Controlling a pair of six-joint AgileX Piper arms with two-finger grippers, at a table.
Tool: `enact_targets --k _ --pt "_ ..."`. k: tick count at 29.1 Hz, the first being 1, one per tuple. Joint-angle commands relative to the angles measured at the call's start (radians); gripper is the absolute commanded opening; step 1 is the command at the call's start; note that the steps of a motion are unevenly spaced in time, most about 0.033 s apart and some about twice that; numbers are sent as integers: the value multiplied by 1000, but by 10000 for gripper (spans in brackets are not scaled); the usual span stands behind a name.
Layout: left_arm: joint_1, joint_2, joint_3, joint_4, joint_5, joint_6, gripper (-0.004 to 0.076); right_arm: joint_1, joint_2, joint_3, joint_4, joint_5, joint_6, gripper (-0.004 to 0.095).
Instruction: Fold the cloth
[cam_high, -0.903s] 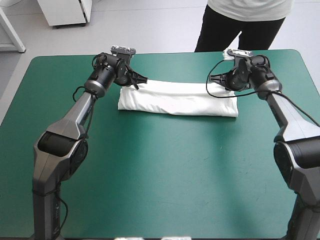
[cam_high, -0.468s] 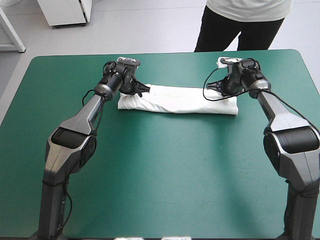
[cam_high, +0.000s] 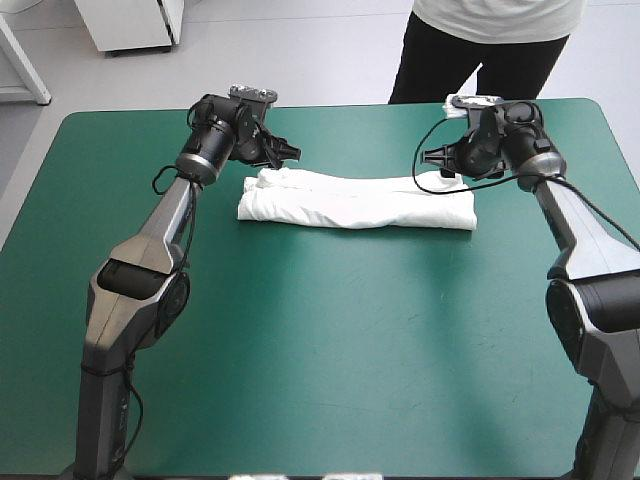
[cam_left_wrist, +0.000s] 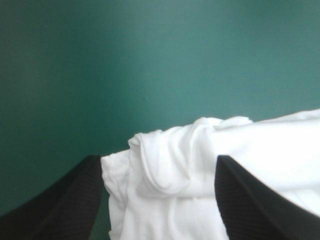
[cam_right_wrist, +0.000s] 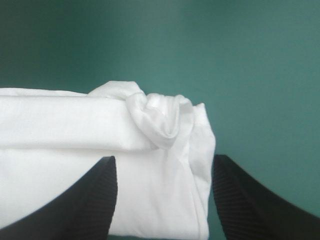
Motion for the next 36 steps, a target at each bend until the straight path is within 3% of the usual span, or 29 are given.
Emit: enact_targets --k 1,3,5,10,17,27,36 --pt "2 -109 -50 -72 32 30 412 -39 -120 -30 -2 16 4 536" --pt "0 -118 -50 -176 38 58 255 -66 -145 -29 30 38 4 533" --pt "-12 -120 -50 -289 38 125 -8 -102 -162 -29 74 56 1 514" --pt "-91 -112 -50 -323 40 163 -10 -175 -182 -26 139 85 -24 443" --pt "-185 -69 -50 -325 6 163 -10 -196 -182 -26 219 92 -78 437" --pt "-216 49 -50 -320 -71 163 -10 -196 -182 -26 240 85 -102 437" --pt "-218 128 -50 -324 -54 163 -10 -198 -174 -26 253 72 -161 444"
